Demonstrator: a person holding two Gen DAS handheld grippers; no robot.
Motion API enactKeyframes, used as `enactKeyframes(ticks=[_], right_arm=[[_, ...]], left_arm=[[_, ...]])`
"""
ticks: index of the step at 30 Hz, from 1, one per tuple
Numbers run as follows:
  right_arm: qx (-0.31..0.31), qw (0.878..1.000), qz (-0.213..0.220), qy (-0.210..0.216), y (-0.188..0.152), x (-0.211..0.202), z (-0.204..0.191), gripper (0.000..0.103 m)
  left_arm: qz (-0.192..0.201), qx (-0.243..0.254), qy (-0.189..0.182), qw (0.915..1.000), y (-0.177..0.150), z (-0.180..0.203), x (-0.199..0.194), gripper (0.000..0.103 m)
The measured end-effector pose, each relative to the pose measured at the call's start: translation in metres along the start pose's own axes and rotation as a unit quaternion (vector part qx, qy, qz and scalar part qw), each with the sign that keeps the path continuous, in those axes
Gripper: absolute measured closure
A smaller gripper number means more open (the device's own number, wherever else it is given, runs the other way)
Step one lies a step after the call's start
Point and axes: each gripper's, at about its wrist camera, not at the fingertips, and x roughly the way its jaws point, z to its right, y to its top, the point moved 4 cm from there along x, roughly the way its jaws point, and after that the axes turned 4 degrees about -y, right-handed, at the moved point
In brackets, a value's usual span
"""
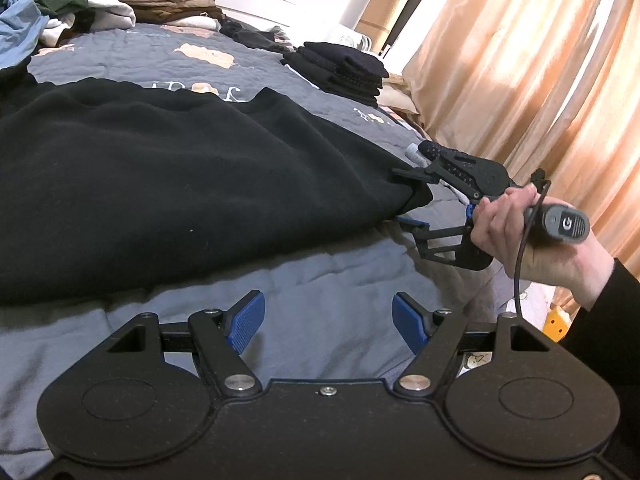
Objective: Fold clothes
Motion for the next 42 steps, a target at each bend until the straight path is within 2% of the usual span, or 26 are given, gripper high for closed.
enactKeyframes(ticks=[3,5,6,8,11,16,18,23,24,27,28,29,30,31,32,34,35,36,38,42], right_arm=[[0.021,1.000,-0.002,0.006,0.000,0.001,0.002,0.054],[-0.003,1.000,0.019,-0.006,0.001,-0.002,-0.002,0.056],[-0.030,0.999,0.041,-0.016,0.001,-0.006,-0.007,0.067],[-0.073,0.995,0.068,-0.032,0.003,-0.012,-0.016,0.076],[-0.148,0.983,0.093,-0.053,0.000,-0.015,-0.030,0.079],[-0.221,0.965,0.120,-0.072,-0.001,-0.029,-0.041,0.080],[-0.259,0.954,0.132,-0.077,-0.004,-0.037,-0.045,0.081],[-0.365,0.910,0.176,-0.087,-0.021,-0.044,-0.063,0.081],[-0.389,0.897,0.188,-0.092,-0.023,-0.043,-0.067,0.081],[-0.479,0.841,0.220,-0.120,-0.036,-0.037,-0.076,0.081],[-0.513,0.817,0.227,-0.134,-0.041,-0.034,-0.078,0.081],[-0.550,0.787,0.234,-0.155,-0.046,-0.029,-0.079,0.078],[-0.567,0.771,0.234,-0.170,-0.047,-0.026,-0.078,0.077],[-0.561,0.776,0.227,-0.177,-0.044,-0.025,-0.076,0.076],[-0.544,0.790,0.217,-0.180,-0.039,-0.025,-0.074,0.076],[-0.456,0.858,0.181,-0.155,-0.019,-0.036,-0.067,0.073],[-0.415,0.884,0.162,-0.140,-0.010,-0.042,-0.064,0.071],[-0.383,0.903,0.146,-0.127,-0.003,-0.048,-0.062,0.070],[-0.357,0.917,0.134,-0.115,0.002,-0.056,-0.059,0.067],[-0.335,0.926,0.126,-0.116,0.003,-0.055,-0.052,0.062]], left_arm=[[-0.001,0.002,0.000,1.0000,-0.001,0.001,0.000,0.033],[-0.002,0.003,0.000,1.0000,-0.002,0.002,0.000,0.033],[-0.002,0.003,0.001,1.0000,-0.002,0.002,0.000,0.033],[-0.002,0.003,0.002,1.0000,-0.002,0.001,0.000,0.033],[-0.001,0.002,0.002,1.0000,-0.001,0.000,0.000,0.033],[0.000,0.000,0.003,1.0000,0.000,-0.002,-0.001,0.033],[0.000,0.001,0.002,1.0000,0.000,-0.002,-0.001,0.033],[-0.001,0.012,-0.002,0.9999,-0.002,0.000,-0.002,0.033],[-0.002,0.013,-0.003,0.9999,-0.002,0.000,-0.002,0.033],[-0.001,0.012,-0.002,0.9999,-0.002,0.000,-0.004,0.033],[0.000,0.011,-0.002,0.9999,-0.002,0.001,-0.004,0.033],[0.001,0.011,-0.003,0.9999,-0.001,0.001,-0.004,0.033],[0.002,0.010,-0.003,0.9999,-0.001,0.002,-0.005,0.033],[0.002,0.011,-0.004,0.9999,-0.001,0.002,-0.005,0.033],[0.002,0.012,-0.005,0.9999,0.000,0.003,-0.006,0.033],[0.003,0.014,-0.007,0.9999,0.000,0.004,-0.006,0.033],[0.002,0.015,-0.008,0.9999,0.000,0.004,-0.006,0.033],[0.001,0.016,-0.008,0.9998,0.001,0.004,-0.005,0.033],[0.003,0.018,-0.002,0.9998,0.002,0.003,-0.006,0.033],[0.027,-0.013,0.046,0.9985,0.008,-0.015,-0.013,0.031]])
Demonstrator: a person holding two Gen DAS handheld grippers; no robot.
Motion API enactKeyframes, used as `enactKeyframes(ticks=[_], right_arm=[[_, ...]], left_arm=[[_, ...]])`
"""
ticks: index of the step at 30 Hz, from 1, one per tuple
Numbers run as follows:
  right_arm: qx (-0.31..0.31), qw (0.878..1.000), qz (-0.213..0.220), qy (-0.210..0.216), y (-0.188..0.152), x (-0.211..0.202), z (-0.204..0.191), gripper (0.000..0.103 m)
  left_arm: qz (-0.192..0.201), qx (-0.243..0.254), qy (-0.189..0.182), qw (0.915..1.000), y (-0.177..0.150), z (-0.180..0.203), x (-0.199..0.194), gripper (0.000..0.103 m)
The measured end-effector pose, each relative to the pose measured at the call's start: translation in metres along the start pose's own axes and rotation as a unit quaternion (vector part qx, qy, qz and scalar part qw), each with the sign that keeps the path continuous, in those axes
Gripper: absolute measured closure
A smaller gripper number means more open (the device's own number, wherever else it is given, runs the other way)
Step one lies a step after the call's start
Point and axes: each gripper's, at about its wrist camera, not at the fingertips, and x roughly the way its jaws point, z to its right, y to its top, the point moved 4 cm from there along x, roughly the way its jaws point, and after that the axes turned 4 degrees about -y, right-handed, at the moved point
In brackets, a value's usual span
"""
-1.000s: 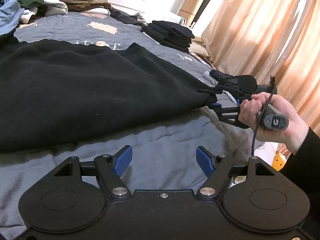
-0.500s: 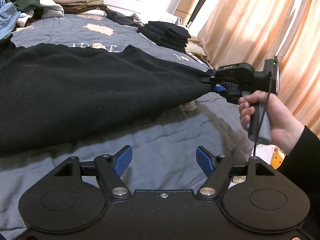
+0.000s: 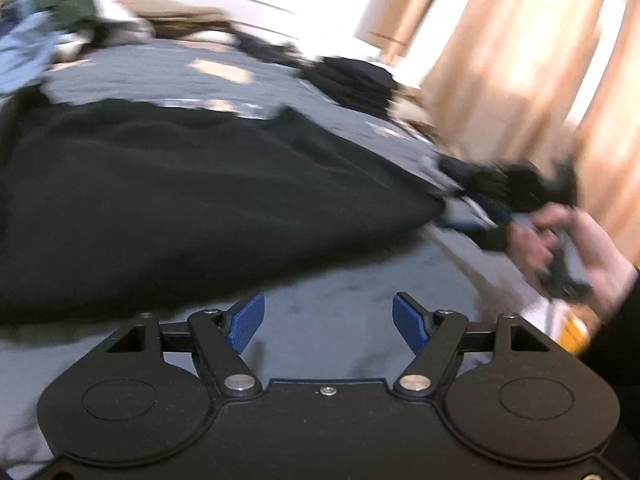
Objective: Fold clothes
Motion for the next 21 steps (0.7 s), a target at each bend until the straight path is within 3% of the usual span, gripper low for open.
enactKeyframes(ticks=[4,8,11,14,16,21], right_arm=[[0.029,0.999,-0.025,0.009,-0.010,0.010,-0.001,0.061],[0.028,0.999,-0.036,0.011,-0.019,0.021,-0.010,0.061],[0.037,0.999,-0.036,0.018,-0.023,0.023,-0.011,0.061],[0.040,0.999,-0.030,0.010,-0.022,0.024,-0.009,0.060],[0.052,0.998,-0.026,0.010,-0.022,0.024,-0.006,0.060],[0.064,0.997,-0.029,0.016,-0.025,0.028,-0.007,0.060]], left_arm=[[0.028,-0.101,0.052,0.9931,0.006,-0.041,-0.013,0.029],[0.065,-0.181,0.123,0.9736,0.008,-0.079,-0.036,0.029],[0.091,-0.241,0.205,0.9444,0.002,-0.109,-0.059,0.029],[0.110,-0.321,0.253,0.9059,-0.011,-0.142,-0.081,0.028],[0.129,-0.367,0.263,0.8828,-0.019,-0.162,-0.093,0.028],[0.166,-0.400,0.232,0.8712,-0.016,-0.182,-0.099,0.028]])
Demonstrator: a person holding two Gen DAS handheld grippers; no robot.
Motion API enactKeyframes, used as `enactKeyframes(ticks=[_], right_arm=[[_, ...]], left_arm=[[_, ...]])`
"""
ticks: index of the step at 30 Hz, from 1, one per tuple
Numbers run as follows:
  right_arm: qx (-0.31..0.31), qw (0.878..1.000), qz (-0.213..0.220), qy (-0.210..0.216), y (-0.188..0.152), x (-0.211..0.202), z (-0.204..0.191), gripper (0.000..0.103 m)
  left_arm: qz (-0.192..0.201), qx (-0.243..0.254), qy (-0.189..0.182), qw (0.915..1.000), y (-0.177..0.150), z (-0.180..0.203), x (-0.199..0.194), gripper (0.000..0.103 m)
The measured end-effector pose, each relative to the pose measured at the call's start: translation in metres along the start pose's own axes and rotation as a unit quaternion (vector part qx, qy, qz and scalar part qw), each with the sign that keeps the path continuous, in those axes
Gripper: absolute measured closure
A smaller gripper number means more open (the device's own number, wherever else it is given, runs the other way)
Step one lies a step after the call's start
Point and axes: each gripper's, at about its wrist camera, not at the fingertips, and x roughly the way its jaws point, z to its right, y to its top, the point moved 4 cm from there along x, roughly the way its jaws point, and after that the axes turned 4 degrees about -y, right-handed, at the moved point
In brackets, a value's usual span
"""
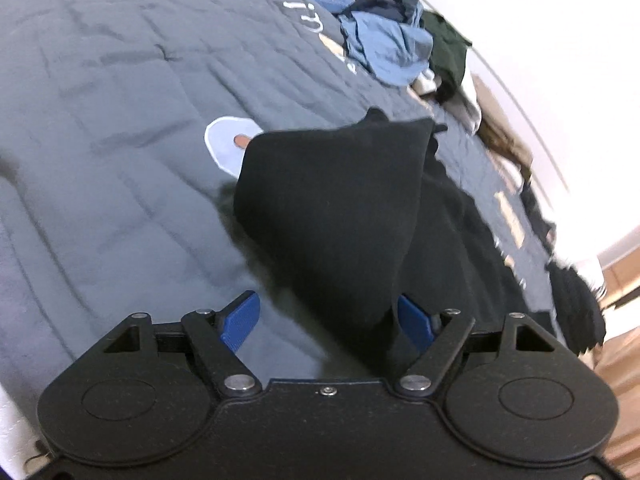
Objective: Fold clothes
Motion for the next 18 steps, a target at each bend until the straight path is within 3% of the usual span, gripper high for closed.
enactKeyframes(ticks=[7,12,13,14,15,16,18], right_arm=[[-0.024,1.000,0.008,-0.001,-0.005,0.005,-0.007,0.057],[-0.030,0.999,0.016,-0.002,-0.006,0.010,-0.009,0.057],[-0.031,0.999,0.020,-0.002,-0.007,0.011,-0.009,0.057],[-0.031,0.999,0.024,-0.001,-0.007,0.011,-0.009,0.057],[-0.030,0.999,0.028,0.001,-0.007,0.011,-0.010,0.057],[-0.027,0.999,0.031,0.005,-0.007,0.010,-0.010,0.058],[-0.023,0.999,0.039,0.013,-0.007,0.008,-0.011,0.073]], left_arm=[[0.018,-0.049,-0.016,0.9985,0.020,-0.007,0.024,0.029],[0.016,-0.042,-0.004,0.9990,0.030,-0.007,0.039,0.030],[0.018,-0.049,-0.006,0.9986,0.033,-0.008,0.040,0.036],[0.022,-0.055,-0.007,0.9982,0.035,-0.010,0.040,0.055],[0.023,-0.059,-0.012,0.9979,0.036,-0.012,0.037,0.065],[0.025,-0.062,-0.016,0.9976,0.038,-0.014,0.035,0.072],[0.033,-0.062,-0.025,0.9972,0.039,-0.014,0.028,0.080]])
